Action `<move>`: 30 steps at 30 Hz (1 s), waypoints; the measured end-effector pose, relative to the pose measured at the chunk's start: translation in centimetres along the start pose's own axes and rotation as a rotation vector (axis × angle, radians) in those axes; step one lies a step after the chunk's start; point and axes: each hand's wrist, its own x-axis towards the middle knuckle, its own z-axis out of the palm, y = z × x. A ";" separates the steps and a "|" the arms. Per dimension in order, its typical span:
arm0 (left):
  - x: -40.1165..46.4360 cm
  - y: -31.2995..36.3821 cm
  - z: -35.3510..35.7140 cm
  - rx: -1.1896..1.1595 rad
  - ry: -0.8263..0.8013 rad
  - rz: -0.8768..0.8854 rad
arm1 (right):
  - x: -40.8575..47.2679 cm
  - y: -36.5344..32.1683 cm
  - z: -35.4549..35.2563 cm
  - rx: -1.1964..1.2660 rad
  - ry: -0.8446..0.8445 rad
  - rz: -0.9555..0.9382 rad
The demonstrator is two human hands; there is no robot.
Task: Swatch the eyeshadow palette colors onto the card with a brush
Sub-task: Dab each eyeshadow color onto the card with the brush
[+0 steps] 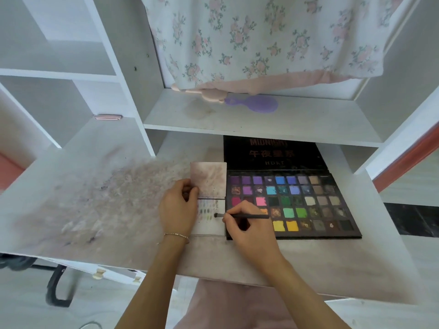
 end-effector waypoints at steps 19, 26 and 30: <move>0.0 -0.2 0.2 0.014 0.024 -0.011 | 0.1 -0.4 -0.2 -0.065 -0.041 0.004; 0.0 -0.2 0.2 0.026 0.020 -0.009 | 0.1 -0.2 -0.2 -0.083 -0.052 0.005; 0.0 -0.2 0.2 0.040 0.021 -0.004 | 0.1 -0.2 -0.3 -0.082 -0.068 0.003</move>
